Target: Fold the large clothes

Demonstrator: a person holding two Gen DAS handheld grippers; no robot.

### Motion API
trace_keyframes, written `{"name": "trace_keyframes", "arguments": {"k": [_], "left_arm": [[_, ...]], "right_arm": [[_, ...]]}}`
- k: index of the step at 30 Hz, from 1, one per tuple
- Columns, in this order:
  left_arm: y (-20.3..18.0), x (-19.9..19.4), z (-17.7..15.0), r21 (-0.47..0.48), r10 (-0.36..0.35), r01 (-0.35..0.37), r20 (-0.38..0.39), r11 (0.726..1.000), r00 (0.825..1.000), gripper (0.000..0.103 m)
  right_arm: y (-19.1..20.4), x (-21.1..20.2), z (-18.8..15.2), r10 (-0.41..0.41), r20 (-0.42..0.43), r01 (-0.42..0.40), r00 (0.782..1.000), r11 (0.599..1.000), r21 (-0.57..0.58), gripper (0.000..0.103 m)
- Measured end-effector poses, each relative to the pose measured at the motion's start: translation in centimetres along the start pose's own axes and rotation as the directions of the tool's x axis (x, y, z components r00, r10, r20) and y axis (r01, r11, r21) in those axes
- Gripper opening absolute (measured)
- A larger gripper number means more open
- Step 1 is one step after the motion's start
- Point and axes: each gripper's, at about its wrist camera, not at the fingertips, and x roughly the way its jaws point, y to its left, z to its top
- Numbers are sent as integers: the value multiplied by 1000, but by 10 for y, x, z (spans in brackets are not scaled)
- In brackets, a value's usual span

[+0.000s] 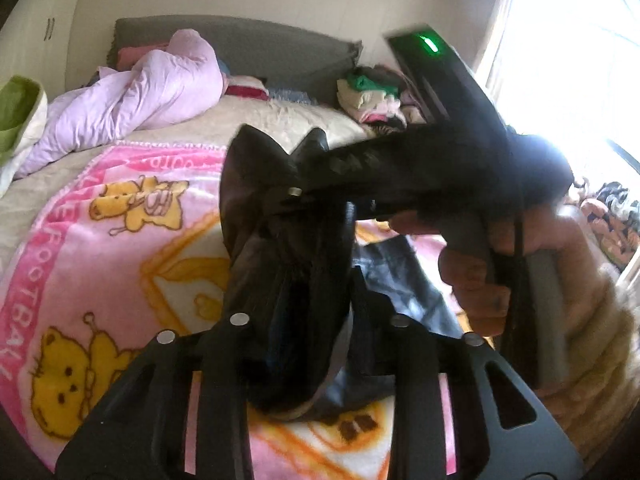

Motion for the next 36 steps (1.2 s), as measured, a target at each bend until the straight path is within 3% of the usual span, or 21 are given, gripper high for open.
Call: {"name": "trace_keyframes", "arguments": {"k": [1, 2, 8, 10, 13, 15, 18, 19, 21, 22, 23, 24, 28, 31, 34, 36], "left_arm": [[1, -3, 1, -3, -12, 12, 1, 1000, 1000, 41], [1, -6, 1, -5, -15, 15, 3, 1000, 1000, 65], [14, -29, 9, -60, -61, 63, 41, 996, 997, 80], [28, -27, 12, -105, -35, 40, 48, 994, 998, 81], [53, 0, 12, -184, -30, 25, -23, 983, 999, 81], [63, 29, 6, -231, -64, 39, -99, 972, 993, 81], [65, 77, -12, -307, -173, 105, -203, 946, 964, 81], [62, 94, -21, -337, -226, 137, -241, 931, 944, 81], [54, 116, -32, -369, -288, 170, -291, 914, 912, 81], [47, 127, -40, -372, -310, 183, -319, 910, 895, 81], [41, 133, -44, -372, -323, 191, -333, 908, 886, 81], [37, 137, -47, -370, -330, 196, -344, 908, 879, 81], [29, 141, -51, -335, -302, 180, -358, 925, 884, 84], [24, 140, -47, -297, -271, 165, -363, 940, 891, 84], [17, 138, -44, -248, -238, 153, -366, 957, 900, 84], [16, 137, -44, -235, -227, 146, -367, 961, 902, 84]], "right_arm": [[-8, -6, -2, 2, 26, -2, 1000, 1000, 9, 25], [-15, -9, -1, 9, 39, -10, 999, 1000, 20, 25], [-77, -41, -10, 65, 114, -75, 991, 994, 82, 23], [-105, -53, -18, 77, 136, -93, 988, 990, 109, 23], [-138, -68, -32, 75, 164, -98, 984, 985, 140, 23], [-161, -74, -47, 66, 188, -99, 980, 981, 169, 23], [-190, -74, -68, 54, 211, -103, 976, 969, 226, 25], [-198, -72, -74, 47, 212, -99, 976, 965, 244, 28], [-216, -64, -91, 20, 182, -77, 983, 947, 311, 47], [-222, -61, -96, 7, 161, -62, 987, 940, 337, 71], [-226, -61, -104, -17, 145, -37, 989, 931, 363, 77], [-226, -63, -110, -28, 142, -28, 990, 926, 376, 77], [-213, -81, -115, -65, 142, 3, 988, 917, 398, 87], [-190, -90, -101, -208, 116, 153, 971, 917, 369, 87], [-163, -87, -83, -240, 103, 198, 965, 930, 309, 87], [-150, -70, -72, -246, 49, 226, 968, 938, 263, 85]]}}
